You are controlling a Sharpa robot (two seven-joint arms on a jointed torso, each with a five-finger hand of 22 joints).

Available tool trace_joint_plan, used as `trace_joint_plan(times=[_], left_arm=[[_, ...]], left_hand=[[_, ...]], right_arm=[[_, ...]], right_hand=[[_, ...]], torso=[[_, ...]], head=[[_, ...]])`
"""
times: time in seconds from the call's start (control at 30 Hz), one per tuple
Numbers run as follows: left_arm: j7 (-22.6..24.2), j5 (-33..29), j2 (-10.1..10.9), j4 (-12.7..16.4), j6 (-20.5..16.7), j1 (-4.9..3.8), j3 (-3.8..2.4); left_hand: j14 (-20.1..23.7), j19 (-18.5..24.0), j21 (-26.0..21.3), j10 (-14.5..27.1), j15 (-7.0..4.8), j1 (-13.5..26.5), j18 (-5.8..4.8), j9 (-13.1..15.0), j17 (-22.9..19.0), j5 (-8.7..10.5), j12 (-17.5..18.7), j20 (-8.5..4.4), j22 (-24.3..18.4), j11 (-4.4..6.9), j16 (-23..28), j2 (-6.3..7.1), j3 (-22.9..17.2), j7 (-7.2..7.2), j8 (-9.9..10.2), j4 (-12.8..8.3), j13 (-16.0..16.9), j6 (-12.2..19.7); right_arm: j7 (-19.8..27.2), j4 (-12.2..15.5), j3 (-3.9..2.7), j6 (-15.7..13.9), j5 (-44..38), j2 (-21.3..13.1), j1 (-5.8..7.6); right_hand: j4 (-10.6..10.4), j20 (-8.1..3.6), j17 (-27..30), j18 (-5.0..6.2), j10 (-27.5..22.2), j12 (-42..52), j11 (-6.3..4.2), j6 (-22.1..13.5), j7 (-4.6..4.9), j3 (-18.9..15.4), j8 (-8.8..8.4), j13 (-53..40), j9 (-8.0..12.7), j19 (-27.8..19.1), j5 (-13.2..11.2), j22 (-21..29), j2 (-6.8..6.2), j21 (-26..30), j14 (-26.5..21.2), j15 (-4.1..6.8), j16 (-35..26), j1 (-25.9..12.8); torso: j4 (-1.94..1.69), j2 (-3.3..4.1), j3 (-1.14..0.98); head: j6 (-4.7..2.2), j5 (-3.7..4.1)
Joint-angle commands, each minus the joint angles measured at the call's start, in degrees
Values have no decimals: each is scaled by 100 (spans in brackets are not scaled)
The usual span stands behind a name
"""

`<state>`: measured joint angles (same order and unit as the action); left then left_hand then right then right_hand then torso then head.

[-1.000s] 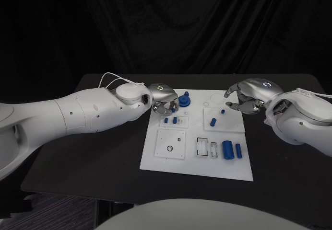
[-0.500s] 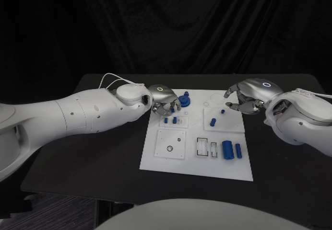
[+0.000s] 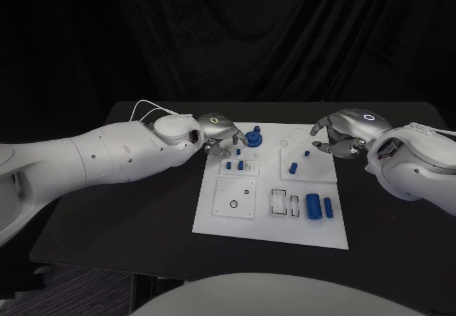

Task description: Assemble the parts on the task board

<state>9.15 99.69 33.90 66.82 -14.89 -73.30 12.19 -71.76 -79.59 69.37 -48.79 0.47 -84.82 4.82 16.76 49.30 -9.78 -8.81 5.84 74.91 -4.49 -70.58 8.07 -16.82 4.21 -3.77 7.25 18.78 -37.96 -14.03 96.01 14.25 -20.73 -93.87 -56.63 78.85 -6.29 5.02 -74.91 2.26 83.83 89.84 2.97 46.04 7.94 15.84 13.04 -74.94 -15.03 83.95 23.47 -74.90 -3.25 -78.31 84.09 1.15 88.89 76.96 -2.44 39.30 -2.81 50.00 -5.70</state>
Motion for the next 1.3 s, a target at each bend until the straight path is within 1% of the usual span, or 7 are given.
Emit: trace_joint_plan(times=[0.03,0.33,0.47,0.6,0.63,0.87,1.3], left_arm=[[-127,254,169,67,-793,10,-4],[-55,11,966,482,-2516,-4,-4],[553,-1001,1320,642,-2804,-13,-4],[1789,-2811,1596,724,-2314,-16,-2],[2181,-3379,1650,741,-1998,-16,-2],[3475,-6710,1889,1190,-196,8,0],[3456,-9976,2092,1929,2130,338,1]], left_hand=[[156,130,-215,360,20,-114,-2,-109,-194,51,-84,25,865,-32,133,-4,200,29,-1,60,67,73],[2323,2926,-4407,2081,127,-693,482,-692,-2469,133,-639,176,-323,123,2970,245,322,211,78,825,51,964],[4297,4513,-5587,3734,482,-573,259,-1295,-3244,-104,-202,275,-772,604,4699,686,1113,618,209,1040,-650,2576],[6276,6151,-6617,4273,164,-242,100,-1350,-4282,-178,10,246,-1467,1141,6274,637,1395,607,213,1008,-1032,2577],[7078,7089,-6703,4430,26,131,41,-1337,-4832,-12,133,199,-3270,1443,6960,697,1583,409,190,1004,-1168,2467],[7105,7415,-6719,4254,168,1087,459,-1459,-4910,-560,389,168,-4856,862,7038,-1367,2311,-181,149,956,-1670,1719],[7176,7954,-6899,4792,85,2453,420,-1538,-4930,563,821,44,-7152,861,7058,-1991,3368,-177,241,953,-1842,2801]], right_arm=[[-88,47,-4,-34,-21,-48,-11],[-115,189,-7,-52,-21,-214,113],[-161,195,-7,66,-21,-213,243],[-195,179,-7,244,-27,-184,318],[-188,168,-7,318,-47,-169,328],[-54,46,-6,580,-207,-77,338],[206,-153,-6,618,-467,-16,140]], right_hand=[[3,6,-1249,70,617,16,-19,29,-10,32,-11,-1506,8,83,-35,-1115,-64,39,509,-2,-33,8],[53,-55,-461,154,-722,-1015,-77,105,-40,216,-46,-104,96,-78,-168,-987,-213,442,266,64,-512,55],[22,-57,16,251,-2943,-3112,-67,45,-17,408,-92,2062,139,-284,-171,-831,-353,928,97,48,-830,64],[-21,65,495,343,-4335,-4813,141,-103,42,623,-136,3344,179,-571,-242,-629,-547,1568,-145,-111,-1146,53],[-12,147,553,344,-4418,-5074,232,-117,73,644,-126,3594,179,-620,-261,-604,-551,1665,-195,-186,-1171,57],[132,354,695,365,-4732,-6239,491,235,91,552,-124,4768,161,-608,-377,-620,-538,1721,-262,-410,-1147,159],[193,438,655,312,-4545,-6813,577,110,9,137,-599,5755,389,-402,-775,-749,-456,1410,-159,-481,-980,285]], torso=[[-3,3,-1],[-2,2,4],[-2,2,3],[-36,4,21],[-38,3,27],[-42,4,41],[-196,51,181]], head=[[0,-10],[0,13],[0,15],[0,60],[0,51],[0,60],[0,299]])
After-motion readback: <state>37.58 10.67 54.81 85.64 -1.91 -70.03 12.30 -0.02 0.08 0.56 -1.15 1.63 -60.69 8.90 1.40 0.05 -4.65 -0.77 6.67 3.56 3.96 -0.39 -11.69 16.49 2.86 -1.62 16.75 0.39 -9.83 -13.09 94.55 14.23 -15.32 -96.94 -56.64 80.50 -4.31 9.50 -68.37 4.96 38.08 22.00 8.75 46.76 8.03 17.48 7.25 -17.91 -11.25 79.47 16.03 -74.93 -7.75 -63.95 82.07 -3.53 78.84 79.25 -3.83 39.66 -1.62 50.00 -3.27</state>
